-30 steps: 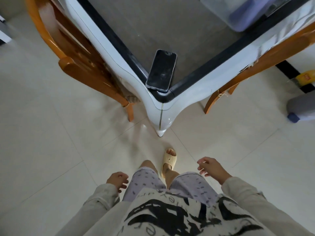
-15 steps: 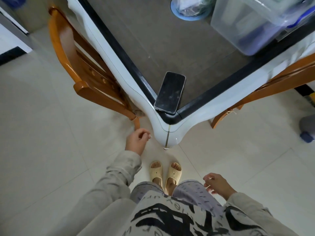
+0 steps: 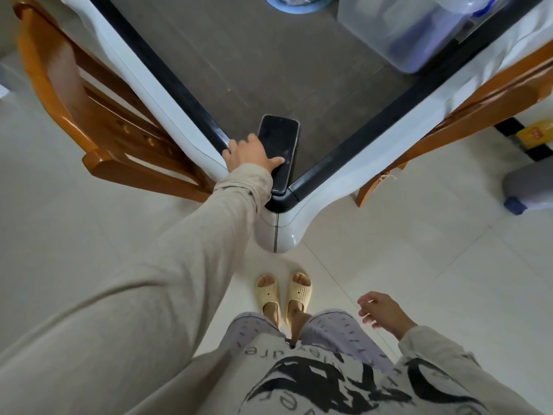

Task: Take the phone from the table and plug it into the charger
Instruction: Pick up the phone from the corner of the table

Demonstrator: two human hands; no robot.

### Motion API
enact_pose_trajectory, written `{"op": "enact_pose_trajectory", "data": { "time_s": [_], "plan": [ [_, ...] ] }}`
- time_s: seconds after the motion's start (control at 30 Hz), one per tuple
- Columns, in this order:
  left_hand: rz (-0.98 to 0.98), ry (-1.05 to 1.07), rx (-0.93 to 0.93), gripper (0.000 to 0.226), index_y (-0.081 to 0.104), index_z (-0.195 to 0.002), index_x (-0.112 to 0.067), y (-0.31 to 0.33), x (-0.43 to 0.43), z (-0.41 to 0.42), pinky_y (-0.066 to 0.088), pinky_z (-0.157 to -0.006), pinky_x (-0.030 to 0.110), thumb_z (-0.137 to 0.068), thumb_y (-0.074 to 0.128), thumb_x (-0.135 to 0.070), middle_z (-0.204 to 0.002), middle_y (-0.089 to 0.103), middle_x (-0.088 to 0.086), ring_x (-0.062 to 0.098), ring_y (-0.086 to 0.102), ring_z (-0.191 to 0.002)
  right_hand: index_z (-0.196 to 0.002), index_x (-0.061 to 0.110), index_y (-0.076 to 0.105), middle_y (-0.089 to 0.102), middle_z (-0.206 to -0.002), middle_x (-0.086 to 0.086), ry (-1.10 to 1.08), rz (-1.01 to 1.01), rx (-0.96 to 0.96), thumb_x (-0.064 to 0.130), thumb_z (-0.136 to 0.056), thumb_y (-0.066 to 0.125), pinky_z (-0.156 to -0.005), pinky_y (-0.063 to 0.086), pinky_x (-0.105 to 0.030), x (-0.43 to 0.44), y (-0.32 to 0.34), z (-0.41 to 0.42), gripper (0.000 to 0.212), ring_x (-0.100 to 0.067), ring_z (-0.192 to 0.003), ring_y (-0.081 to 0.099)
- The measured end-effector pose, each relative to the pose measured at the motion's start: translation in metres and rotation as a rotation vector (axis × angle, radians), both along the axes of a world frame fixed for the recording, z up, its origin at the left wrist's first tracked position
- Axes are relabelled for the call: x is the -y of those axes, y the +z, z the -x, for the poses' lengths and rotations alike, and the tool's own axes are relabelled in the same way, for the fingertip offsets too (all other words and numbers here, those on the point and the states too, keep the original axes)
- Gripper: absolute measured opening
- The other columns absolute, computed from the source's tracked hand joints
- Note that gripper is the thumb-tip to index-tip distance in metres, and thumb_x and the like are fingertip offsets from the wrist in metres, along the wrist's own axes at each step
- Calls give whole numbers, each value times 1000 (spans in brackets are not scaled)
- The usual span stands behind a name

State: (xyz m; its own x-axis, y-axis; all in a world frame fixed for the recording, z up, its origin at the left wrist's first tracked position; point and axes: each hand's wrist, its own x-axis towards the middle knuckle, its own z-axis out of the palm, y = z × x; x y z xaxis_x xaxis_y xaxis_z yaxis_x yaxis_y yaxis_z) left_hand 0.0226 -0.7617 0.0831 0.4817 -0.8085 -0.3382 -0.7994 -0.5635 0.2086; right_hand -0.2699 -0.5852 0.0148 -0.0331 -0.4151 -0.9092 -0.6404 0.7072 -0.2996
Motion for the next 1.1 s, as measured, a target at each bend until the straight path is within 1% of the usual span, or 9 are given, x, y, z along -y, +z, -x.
{"op": "enact_pose_trajectory", "data": {
  "time_s": [0.1,0.17,0.33,0.5,0.57,0.67,0.83,1.0,1.1],
  "plan": [
    [-84,94,-122,68,53,-112,-12,5,8,-6,36,-101,41,-62,73,-54,-123,59,12,31,41,-125,-86,9,55,58,-69,-5,12,-16,-10,7,-89,44,-55,38,-24,-4,-2,5,12,-16,-59,53],
    [-92,177,-322,63,56,-112,-11,7,11,-9,41,-99,39,-63,77,-44,-123,61,12,31,50,-120,-86,9,55,58,-69,-4,25,-17,-20,8,-89,43,-55,38,-24,-6,-4,8,12,-16,-59,52],
    [81,219,-615,38,63,-108,-5,12,0,-9,47,-90,29,-74,73,-19,-116,68,11,28,63,-107,-88,6,56,58,-67,-5,25,-13,-16,7,-90,41,-53,37,-24,-5,-6,8,14,-16,-57,52],
    [231,272,-778,42,52,-122,-10,27,-34,-11,46,-93,35,-82,63,-13,-120,60,9,25,56,-107,-90,6,55,58,-68,-5,59,-13,-10,5,-90,38,-54,38,-24,0,-7,5,17,-17,-57,52],
    [284,326,-847,42,48,-124,-14,33,-62,-15,45,-85,31,-84,61,-15,-110,56,0,17,51,-98,-90,6,55,57,-67,-5,78,-9,-6,6,-91,37,-54,38,-24,1,-7,3,17,-16,-57,51],
    [355,386,-872,41,49,-122,-13,30,-121,-28,44,-73,18,-83,62,-14,-101,55,-4,12,52,-92,-91,5,55,57,-68,-5,108,-10,-3,7,-91,38,-54,38,-24,2,-6,-1,16,-16,-58,51],
    [292,520,-837,36,53,-111,-11,2,-221,-51,45,-67,19,-79,62,3,-97,60,5,24,56,-91,-91,6,54,57,-69,-4,146,-11,-6,8,-91,39,-55,38,-25,0,-7,-6,15,-16,-60,51],
    [48,522,-722,40,55,-115,-1,-29,-274,-59,45,-87,37,-77,60,11,-105,62,16,29,58,-95,-89,6,56,57,-67,-5,133,14,0,7,-90,42,-54,37,-25,-3,-10,-5,14,-16,-57,52],
    [-56,493,-659,39,56,-115,-2,-43,-285,-59,45,-88,36,-77,61,9,-109,65,19,33,61,-99,-88,6,56,58,-67,-5,97,27,1,8,-90,43,-53,38,-25,-9,-12,-2,14,-16,-57,52]
  ]
}}
